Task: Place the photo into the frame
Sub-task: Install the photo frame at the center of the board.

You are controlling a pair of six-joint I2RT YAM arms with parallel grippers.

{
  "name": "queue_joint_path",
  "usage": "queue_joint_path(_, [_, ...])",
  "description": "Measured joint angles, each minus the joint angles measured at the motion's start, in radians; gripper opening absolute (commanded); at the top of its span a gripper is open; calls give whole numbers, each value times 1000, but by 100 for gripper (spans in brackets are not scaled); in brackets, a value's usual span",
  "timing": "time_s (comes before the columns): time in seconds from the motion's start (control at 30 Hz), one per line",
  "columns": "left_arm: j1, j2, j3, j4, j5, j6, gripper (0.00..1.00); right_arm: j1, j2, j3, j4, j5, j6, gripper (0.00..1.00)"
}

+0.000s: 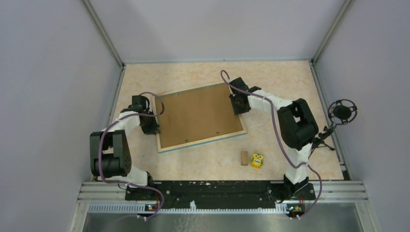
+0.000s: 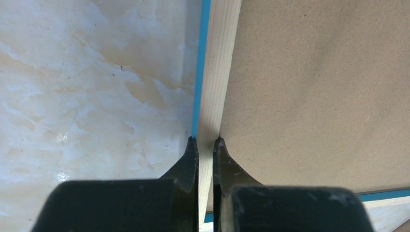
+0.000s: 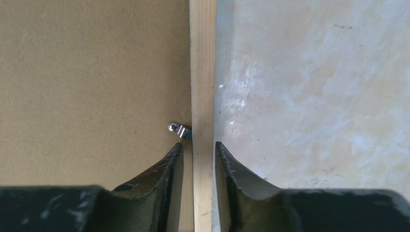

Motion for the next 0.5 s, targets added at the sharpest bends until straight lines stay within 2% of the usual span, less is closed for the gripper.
queue_joint_path(0.1, [0,0,0,0,0,0,0,0,-13,-16,-21,-27,27,55])
queue_joint_path(0.23, [9,1,0,0,11,-3,0,0,-103,-125,-31,-58,69,67])
queue_joint_path(0.37, [25,7,1,0,37,-7,0,0,-193,-226,-37,-62,130,74])
queue_joint_path(0.5, [39,11,2,0,60,-8,0,0,-272,-298,-37,-72,256,73])
